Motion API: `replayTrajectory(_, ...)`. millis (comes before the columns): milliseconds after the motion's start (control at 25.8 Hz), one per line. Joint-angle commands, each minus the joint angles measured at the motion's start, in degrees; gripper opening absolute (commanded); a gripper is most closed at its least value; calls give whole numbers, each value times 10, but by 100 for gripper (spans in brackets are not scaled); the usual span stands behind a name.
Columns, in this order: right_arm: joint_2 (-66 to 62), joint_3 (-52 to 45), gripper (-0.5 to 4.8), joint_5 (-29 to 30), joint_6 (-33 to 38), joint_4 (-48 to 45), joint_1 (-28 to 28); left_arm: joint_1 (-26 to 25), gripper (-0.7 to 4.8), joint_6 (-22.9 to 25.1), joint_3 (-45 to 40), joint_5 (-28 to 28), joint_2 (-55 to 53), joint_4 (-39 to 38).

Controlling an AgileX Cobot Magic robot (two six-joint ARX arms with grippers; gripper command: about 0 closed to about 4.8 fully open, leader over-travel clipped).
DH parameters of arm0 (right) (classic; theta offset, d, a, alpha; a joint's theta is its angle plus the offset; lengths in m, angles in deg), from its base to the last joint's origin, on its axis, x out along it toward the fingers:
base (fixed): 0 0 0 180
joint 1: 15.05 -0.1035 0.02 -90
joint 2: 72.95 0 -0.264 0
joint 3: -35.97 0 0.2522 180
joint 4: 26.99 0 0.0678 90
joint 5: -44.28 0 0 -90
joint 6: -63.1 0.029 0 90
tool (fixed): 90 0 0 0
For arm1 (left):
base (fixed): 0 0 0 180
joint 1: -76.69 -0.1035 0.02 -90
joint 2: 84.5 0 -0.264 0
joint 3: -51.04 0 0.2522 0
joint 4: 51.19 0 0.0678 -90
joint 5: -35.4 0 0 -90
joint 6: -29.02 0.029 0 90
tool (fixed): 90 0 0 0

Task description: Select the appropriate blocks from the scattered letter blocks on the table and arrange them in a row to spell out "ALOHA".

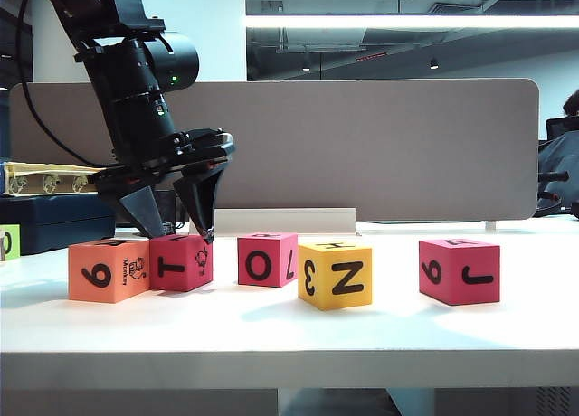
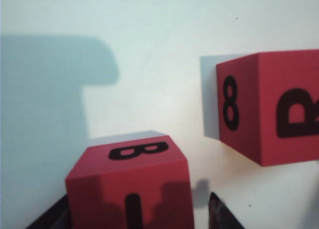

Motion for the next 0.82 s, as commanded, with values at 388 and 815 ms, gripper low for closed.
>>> replayTrajectory(388, 2, 3, -5, -1, 0, -5, -1, 6, 275, 5, 4, -5, 1, -6)
replayTrajectory(815, 2, 3, -5, -1, 0, 3, -1, 45, 272, 4, 47, -5, 2, -67)
